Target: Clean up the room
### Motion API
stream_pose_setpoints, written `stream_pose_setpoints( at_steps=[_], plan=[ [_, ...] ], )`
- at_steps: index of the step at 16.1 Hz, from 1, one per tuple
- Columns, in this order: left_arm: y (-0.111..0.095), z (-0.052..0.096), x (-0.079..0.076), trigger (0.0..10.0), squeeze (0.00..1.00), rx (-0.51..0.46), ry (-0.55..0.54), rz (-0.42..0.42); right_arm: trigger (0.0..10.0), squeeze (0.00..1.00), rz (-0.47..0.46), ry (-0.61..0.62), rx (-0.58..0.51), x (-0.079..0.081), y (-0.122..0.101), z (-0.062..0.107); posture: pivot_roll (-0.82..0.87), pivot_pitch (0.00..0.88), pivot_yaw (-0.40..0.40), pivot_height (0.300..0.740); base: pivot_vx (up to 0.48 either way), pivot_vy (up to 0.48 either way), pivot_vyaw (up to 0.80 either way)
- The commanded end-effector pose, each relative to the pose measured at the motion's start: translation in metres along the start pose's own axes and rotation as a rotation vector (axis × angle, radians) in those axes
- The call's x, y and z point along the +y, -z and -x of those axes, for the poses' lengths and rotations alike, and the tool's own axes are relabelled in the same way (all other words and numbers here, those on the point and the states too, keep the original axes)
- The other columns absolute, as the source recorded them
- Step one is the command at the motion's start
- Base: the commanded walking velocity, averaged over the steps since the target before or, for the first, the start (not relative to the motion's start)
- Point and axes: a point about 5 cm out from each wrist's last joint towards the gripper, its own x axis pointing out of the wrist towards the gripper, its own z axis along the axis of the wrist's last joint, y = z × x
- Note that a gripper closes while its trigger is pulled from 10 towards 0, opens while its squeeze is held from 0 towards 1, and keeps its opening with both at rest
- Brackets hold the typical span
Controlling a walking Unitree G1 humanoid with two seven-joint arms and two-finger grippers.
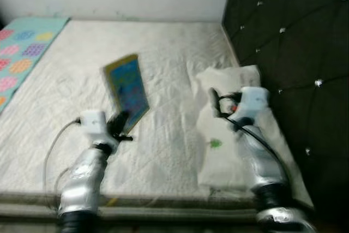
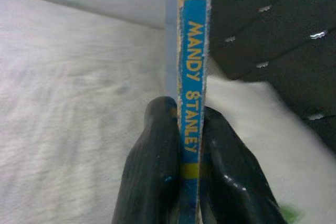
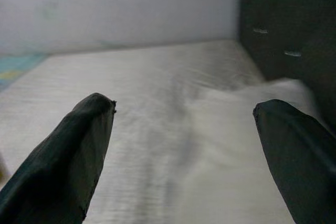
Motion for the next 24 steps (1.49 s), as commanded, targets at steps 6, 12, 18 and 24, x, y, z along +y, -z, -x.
stream_pose_setpoints(
  at_steps=[6, 12, 18, 24],
  plan=[
    [-0.0119, -0.0012, 0.0076, 10.0, 0.0, -0.035, -0.05, -0.03, 10.0, 0.0, -0.012, -0.023, -0.024, 0.0091, -0.0044, -0.0031, -0.09, 0.037, 0.003, 0.74, 0.106, 0.0, 0.0],
    [-0.0117, -0.0005, 0.0122, 10.0, 0.0, -0.042, -0.104, 0.022, 10.0, 0.0, -0.008, -0.029, -0.021, 0.0102, -0.004, -0.0034, -0.09, 0.04, -0.005, 0.74, 0.0, 0.0, 0.0],
    [-0.0098, -0.0001, 0.0112, 10.0, 0.0, -0.028, -0.102, 0.028, 10.0, 0.0, -0.008, -0.031, -0.015, 0.0102, -0.0027, -0.0025, -0.09, 0.045, -0.004, 0.74, 0.0, 0.09, 0.0],
    [-0.0093, -0.0008, 0.0118, 10.0, 0.0, -0.019, -0.099, 0.025, 10.0, 0.0, -0.001, -0.029, -0.016, 0.0104, -0.0022, -0.0027, -0.09, 0.038, -0.002, 0.74, 0.0, 0.248, 0.0]
  ],
)
